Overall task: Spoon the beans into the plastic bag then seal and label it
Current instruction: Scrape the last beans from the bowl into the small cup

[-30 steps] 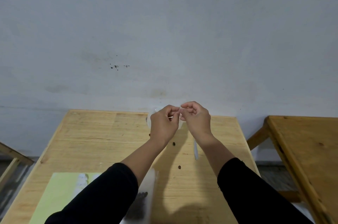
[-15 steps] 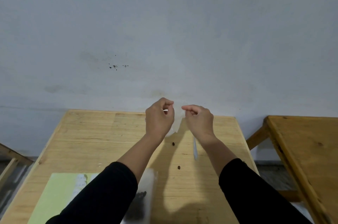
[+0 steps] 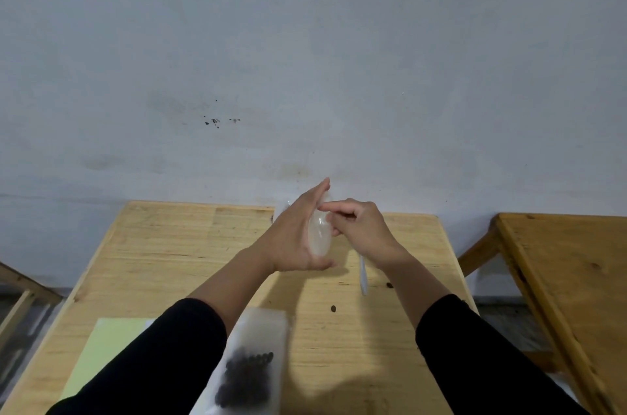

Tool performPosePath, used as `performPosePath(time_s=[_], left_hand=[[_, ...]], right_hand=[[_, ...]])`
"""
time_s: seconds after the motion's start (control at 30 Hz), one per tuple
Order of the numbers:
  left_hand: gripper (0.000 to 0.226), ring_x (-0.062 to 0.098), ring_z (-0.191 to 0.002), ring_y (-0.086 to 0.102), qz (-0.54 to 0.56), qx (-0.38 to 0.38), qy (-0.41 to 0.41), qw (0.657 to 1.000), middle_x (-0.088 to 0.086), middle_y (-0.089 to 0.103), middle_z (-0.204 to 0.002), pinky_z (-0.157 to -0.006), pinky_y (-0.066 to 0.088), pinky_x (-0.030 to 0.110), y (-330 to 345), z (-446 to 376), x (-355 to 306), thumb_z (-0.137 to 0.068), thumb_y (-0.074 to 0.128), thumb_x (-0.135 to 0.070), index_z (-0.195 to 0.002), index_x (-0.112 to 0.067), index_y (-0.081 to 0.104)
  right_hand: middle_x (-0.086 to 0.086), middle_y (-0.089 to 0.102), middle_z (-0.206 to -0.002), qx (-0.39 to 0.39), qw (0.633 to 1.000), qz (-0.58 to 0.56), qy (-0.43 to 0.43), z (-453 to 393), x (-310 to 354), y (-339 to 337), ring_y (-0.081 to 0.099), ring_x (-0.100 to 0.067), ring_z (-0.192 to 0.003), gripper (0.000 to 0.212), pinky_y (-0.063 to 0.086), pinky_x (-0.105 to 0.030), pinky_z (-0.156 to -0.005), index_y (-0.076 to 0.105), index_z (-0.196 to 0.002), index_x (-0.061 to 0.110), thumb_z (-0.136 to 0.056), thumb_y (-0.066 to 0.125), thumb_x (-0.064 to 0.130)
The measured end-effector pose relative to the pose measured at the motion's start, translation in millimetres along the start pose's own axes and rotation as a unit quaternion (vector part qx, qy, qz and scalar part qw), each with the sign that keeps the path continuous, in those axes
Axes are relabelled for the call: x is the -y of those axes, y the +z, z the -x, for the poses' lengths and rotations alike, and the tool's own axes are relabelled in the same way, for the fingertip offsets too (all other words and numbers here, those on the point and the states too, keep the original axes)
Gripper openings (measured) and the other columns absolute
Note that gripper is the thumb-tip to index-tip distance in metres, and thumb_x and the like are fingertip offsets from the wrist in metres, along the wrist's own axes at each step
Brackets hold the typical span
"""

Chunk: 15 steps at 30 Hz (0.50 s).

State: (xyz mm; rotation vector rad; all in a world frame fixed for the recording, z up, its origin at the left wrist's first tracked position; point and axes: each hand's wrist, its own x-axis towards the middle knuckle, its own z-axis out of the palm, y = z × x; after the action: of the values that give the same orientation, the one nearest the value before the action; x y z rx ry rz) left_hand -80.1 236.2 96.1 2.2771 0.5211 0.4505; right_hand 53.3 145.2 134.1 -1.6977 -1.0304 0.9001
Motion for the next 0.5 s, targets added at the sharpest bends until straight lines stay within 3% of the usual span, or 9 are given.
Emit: performPosePath(time_s=[0.1,0.2,0.27,0.37,0.5], left_hand=[[0.113,0.004,-0.130,0.030,-0.034,-0.022,0.018,0.999,-0.008,0.032,-0.139,-0.104,0.031,0.020,2.2,1.5,6.1,-0.056,0.083,-0.034,-0.146,-0.023,0.016],[0.092,0.008,-0.122,0.036,-0.065,-0.041,0.004,0.997,-0.005,0.040,-0.132,-0.099,0.035,0.023,0.7,5.0,12.4,-0.061,0.079,-0.025,-0.140,-0.020,0.031],[0.083,0.005,-0.114,0.039,-0.074,-0.058,-0.006,0.996,-0.005,0.044,-0.124,-0.095,0.037,0.022,1.5,8.5,16.7,-0.062,0.079,-0.024,-0.134,-0.019,0.039],[0.086,0.000,-0.108,0.040,-0.049,-0.080,-0.025,0.995,-0.010,0.045,-0.117,-0.089,0.035,0.014,8.8,11.7,17.0,-0.059,0.083,-0.034,-0.133,-0.022,0.040],[0.087,-0.003,-0.105,0.043,-0.011,-0.117,-0.088,0.989,-0.010,0.046,-0.118,-0.085,0.030,0.005,17.3,14.0,14.2,-0.057,0.078,-0.050,-0.131,-0.024,0.042]], right_hand=[[-0.002,0.061,-0.091,-0.004,0.998,0.063,0.000,-0.3,-3.1,-2.2,0.061,-0.008,-0.065,0.027,0.051,-0.019,-0.073,0.071,-0.099,0.026,-0.090,0.054,0.007],[-0.005,0.057,-0.091,-0.032,0.988,0.153,-0.021,-2.4,-6.1,-3.0,0.055,-0.015,-0.068,0.028,0.046,-0.020,-0.066,0.073,-0.098,0.022,-0.091,0.051,0.006],[-0.006,0.057,-0.090,-0.041,0.981,0.188,-0.038,-5.1,-7.6,-3.7,0.054,-0.017,-0.072,0.029,0.044,-0.021,-0.066,0.074,-0.096,0.019,-0.091,0.051,0.004],[-0.002,0.054,-0.085,-0.029,0.976,0.207,-0.055,-6.2,-12.8,-2.2,0.055,-0.018,-0.075,0.028,0.043,-0.021,-0.070,0.075,-0.096,0.019,-0.089,0.052,0.004],[0.006,0.059,-0.083,-0.014,0.991,0.121,-0.050,-3.0,-23.7,-2.9,0.057,-0.012,-0.078,0.025,0.047,-0.022,-0.079,0.072,-0.100,0.027,-0.088,0.057,0.012]])
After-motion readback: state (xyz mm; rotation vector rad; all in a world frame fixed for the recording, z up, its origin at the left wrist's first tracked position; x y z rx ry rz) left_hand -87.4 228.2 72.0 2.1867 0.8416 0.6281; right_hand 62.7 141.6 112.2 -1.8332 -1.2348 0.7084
